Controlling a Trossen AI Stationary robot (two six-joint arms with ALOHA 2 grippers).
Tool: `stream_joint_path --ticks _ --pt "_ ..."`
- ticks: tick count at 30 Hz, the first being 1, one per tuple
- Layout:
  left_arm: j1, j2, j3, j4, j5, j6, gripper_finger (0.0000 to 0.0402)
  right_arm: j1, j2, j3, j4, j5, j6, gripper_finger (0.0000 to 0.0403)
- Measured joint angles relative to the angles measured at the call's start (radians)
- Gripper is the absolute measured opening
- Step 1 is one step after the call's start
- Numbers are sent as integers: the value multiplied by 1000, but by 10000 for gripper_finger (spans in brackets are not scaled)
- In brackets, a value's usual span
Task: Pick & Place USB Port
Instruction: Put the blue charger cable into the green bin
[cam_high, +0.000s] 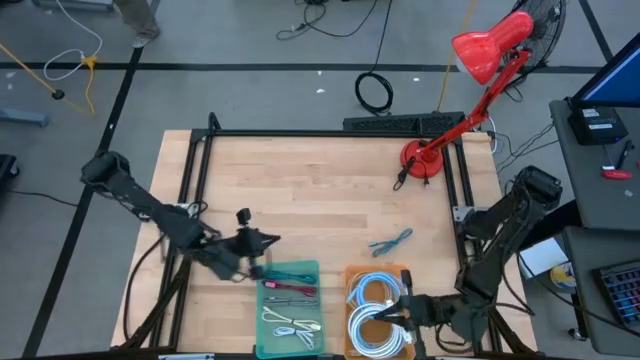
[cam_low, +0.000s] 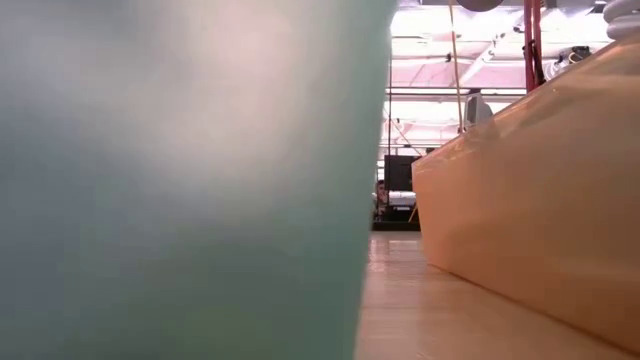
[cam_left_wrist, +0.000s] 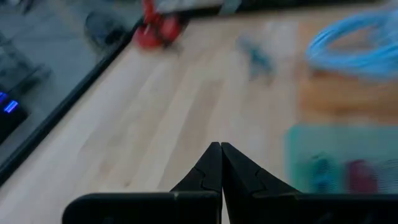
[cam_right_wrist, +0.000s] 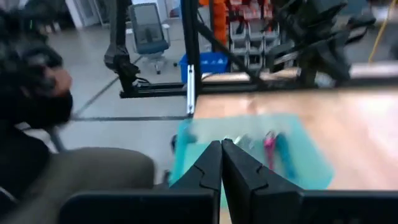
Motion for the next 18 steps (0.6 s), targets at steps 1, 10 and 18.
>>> stream_joint_path --ticks 1,10,18 --pt "-19 -29 0 13 0 25 0 -10 -1 0 14 -5 -62 0" --pt "-106 -322 0 31 0 273 0 -244 -40 0 -36 -215 -401 0" --pt "7 -472 -26 39 130 424 0 -495 -145 -2 -184 -484 -476 0"
